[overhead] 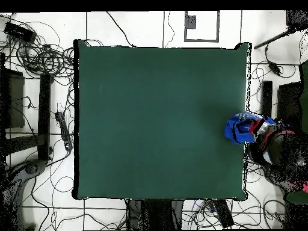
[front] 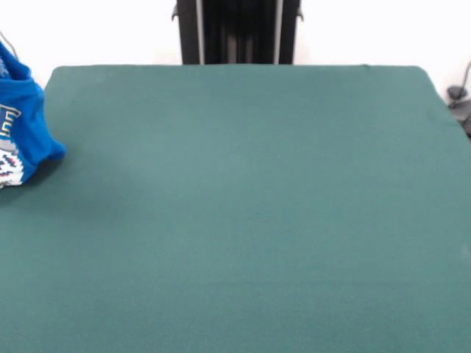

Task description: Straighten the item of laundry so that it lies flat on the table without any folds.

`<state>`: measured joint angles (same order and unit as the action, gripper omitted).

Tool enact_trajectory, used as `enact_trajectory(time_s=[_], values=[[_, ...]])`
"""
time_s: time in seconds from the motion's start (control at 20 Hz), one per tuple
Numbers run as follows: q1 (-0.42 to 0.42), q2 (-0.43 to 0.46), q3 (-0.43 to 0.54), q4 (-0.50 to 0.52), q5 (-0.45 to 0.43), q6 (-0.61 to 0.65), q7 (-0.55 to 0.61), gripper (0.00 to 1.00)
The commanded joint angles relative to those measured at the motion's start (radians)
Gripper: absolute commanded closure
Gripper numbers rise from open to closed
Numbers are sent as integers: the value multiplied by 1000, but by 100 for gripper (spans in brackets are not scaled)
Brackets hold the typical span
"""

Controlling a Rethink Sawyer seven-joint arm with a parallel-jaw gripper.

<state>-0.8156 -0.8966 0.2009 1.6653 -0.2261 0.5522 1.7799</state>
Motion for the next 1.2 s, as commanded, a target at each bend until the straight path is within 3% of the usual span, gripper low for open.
enact_trajectory(time_s=[0.05, 1.2], values=[[65, -1, 51, 133, 18, 38, 51, 100], [211, -10, -19, 194, 60, -30, 191, 100]])
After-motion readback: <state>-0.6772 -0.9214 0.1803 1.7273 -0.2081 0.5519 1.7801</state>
